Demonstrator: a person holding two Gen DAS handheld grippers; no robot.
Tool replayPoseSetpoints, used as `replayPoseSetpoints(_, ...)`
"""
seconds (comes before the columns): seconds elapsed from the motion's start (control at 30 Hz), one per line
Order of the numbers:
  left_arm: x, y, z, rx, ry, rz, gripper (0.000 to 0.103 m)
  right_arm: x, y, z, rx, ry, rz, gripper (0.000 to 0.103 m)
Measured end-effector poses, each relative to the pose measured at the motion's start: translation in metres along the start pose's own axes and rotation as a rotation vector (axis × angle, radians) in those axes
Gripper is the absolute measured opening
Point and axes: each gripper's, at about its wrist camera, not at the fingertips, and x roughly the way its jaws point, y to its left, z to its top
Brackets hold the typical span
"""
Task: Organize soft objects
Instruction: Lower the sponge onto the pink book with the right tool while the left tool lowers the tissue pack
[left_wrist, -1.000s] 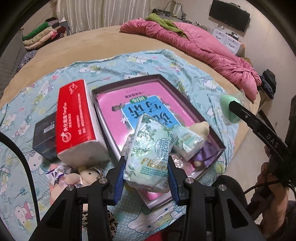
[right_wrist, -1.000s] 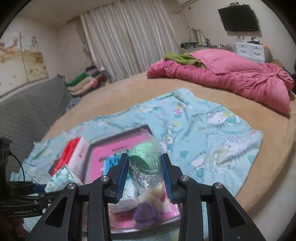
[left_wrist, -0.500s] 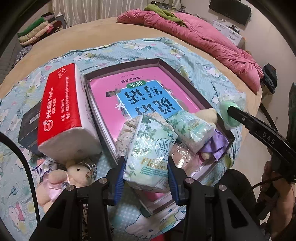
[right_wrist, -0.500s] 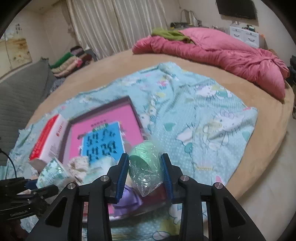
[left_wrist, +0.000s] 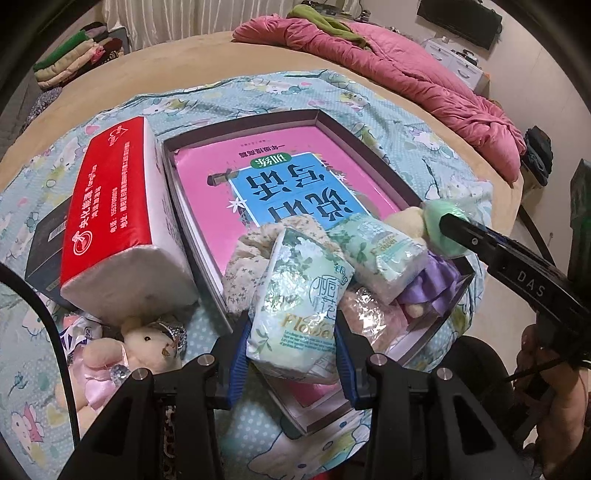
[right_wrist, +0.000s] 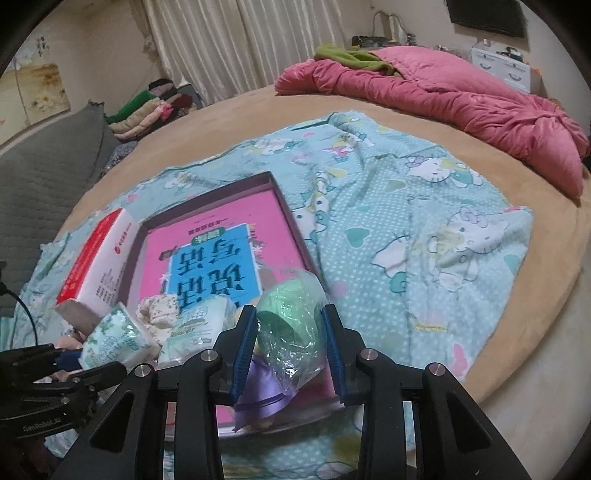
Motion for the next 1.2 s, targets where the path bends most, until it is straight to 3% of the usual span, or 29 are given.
replayPoseSetpoints(0.27, 0.001, 0.005, 0.001, -0.020, -0.004, -0.005, 0.041, 0.013, 0.004, 0.005, -0.002, -0.007, 0.038, 0.037)
replayPoseSetpoints(0.53, 0.004, 0.005, 0.000, -0.020, -0.002, -0.012, 0.041, 0.021, 0.004, 0.007, -0.051, -0.007, -0.067, 0.037)
replayPoseSetpoints(0.8, 0.007, 0.002, -0.001, -0.016, 0.010, -0.023, 0.041, 0.023, 0.006, 0.004, -0.093, 0.011, -0.097, 0.037)
replayPoseSetpoints(1.2, 0.010, 0.001, -0.004, -0.010, 0.026, -0.026, 0.041, 0.021, -0.001, -0.001, -0.048, 0.032, -0.060, 0.039)
